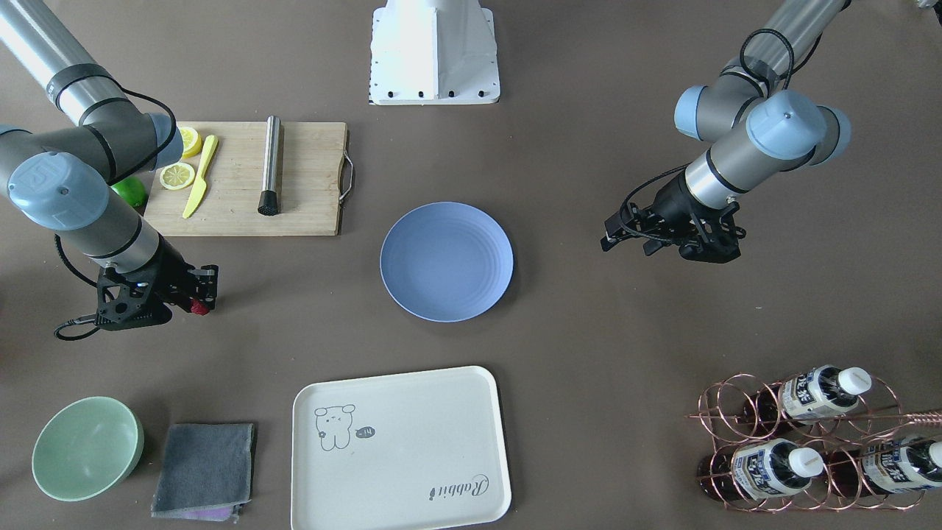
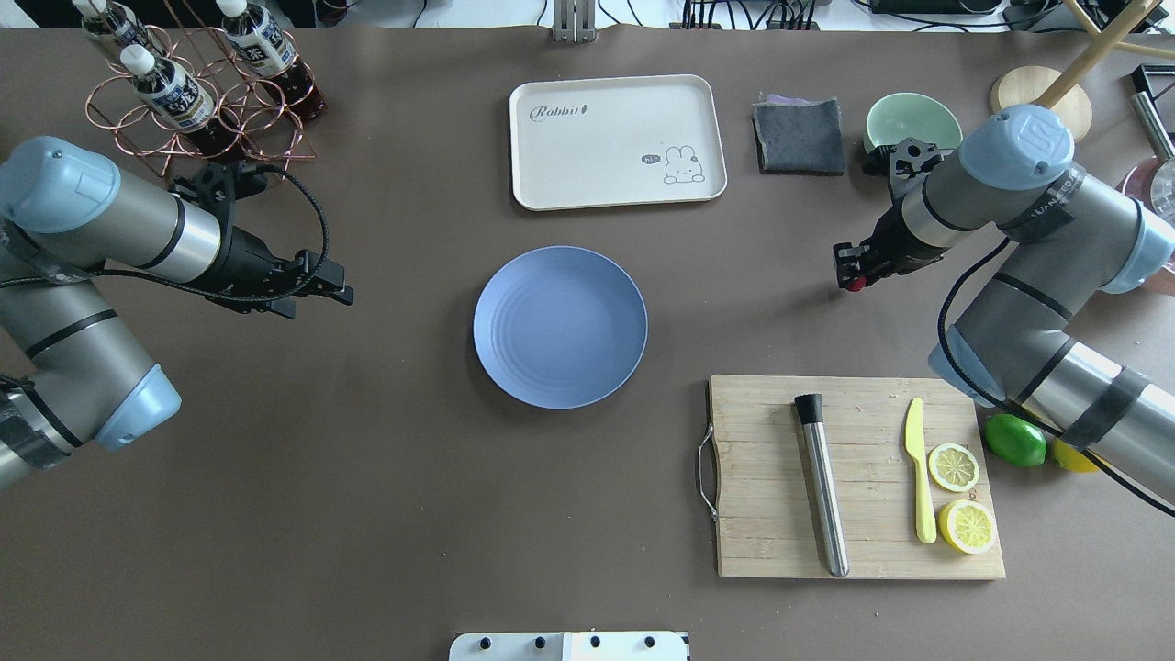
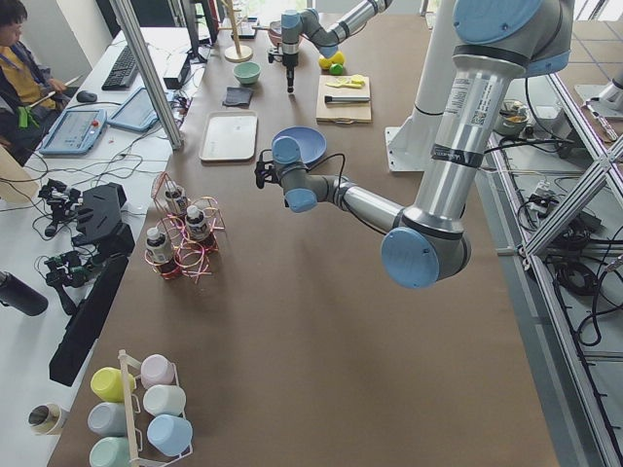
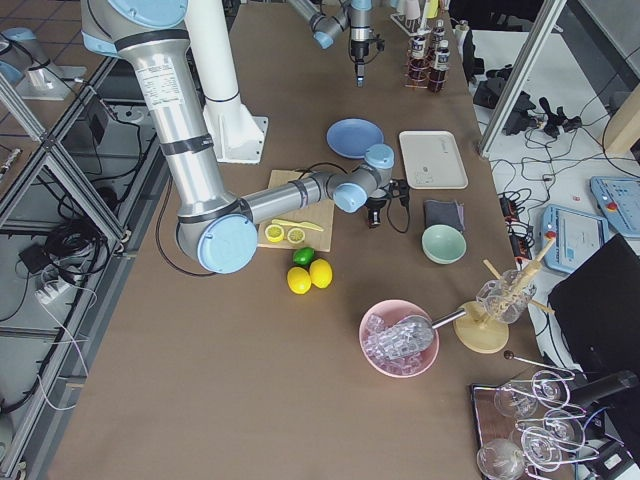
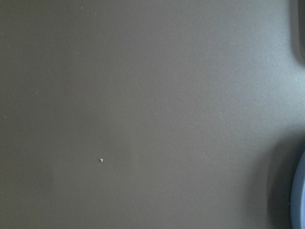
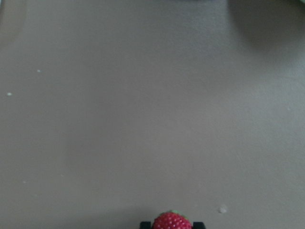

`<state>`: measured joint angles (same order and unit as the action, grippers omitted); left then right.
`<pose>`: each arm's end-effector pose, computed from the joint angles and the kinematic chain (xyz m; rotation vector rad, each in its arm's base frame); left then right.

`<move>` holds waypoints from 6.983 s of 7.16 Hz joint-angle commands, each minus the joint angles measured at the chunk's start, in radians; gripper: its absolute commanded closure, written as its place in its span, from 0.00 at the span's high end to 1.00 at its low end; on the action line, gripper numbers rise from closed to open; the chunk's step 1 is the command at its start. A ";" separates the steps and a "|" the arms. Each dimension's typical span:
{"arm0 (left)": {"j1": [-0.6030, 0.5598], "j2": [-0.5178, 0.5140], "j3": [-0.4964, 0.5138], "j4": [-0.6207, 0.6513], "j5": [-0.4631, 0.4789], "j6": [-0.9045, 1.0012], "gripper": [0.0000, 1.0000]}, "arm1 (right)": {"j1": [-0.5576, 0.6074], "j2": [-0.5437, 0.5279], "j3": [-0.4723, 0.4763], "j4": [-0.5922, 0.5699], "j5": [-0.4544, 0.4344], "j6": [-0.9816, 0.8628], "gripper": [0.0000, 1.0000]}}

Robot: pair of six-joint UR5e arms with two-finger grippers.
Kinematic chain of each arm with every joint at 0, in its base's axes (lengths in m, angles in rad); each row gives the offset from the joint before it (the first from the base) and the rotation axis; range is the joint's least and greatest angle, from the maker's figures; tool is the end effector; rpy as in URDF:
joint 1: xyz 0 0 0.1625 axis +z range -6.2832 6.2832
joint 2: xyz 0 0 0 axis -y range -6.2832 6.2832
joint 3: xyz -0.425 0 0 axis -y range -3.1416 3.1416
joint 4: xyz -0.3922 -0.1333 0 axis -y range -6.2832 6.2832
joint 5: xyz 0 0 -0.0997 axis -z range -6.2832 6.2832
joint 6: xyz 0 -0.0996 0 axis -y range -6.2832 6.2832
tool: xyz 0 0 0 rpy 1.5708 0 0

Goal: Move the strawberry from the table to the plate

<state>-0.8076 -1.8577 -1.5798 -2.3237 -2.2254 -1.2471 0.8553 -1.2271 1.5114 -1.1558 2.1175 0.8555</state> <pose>0.3717 -0.4936 0.4087 0.0406 1.1638 -0.0850 -0.3653 -0.5446 0.4536 0.1111 -0.8512 -0.0598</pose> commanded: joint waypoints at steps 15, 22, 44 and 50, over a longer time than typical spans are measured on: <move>-0.289 0.189 0.052 0.021 -0.177 0.440 0.88 | -0.351 0.423 -0.063 -0.148 -0.220 0.379 0.00; -0.288 0.195 0.052 0.021 -0.174 0.440 0.88 | -0.351 0.466 -0.146 -0.113 -0.234 0.373 0.00; -0.774 0.288 -0.012 0.607 -0.227 1.287 0.97 | 0.585 -0.275 0.107 -0.351 0.225 -0.811 1.00; -0.775 0.328 -0.058 0.607 -0.203 1.281 0.97 | 0.622 -0.322 0.164 -0.344 0.200 -0.811 1.00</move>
<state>-1.5821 -1.5313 -1.6368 -1.7172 -2.4404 0.0312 1.4754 -1.5477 1.6731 -1.5039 2.3285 0.0446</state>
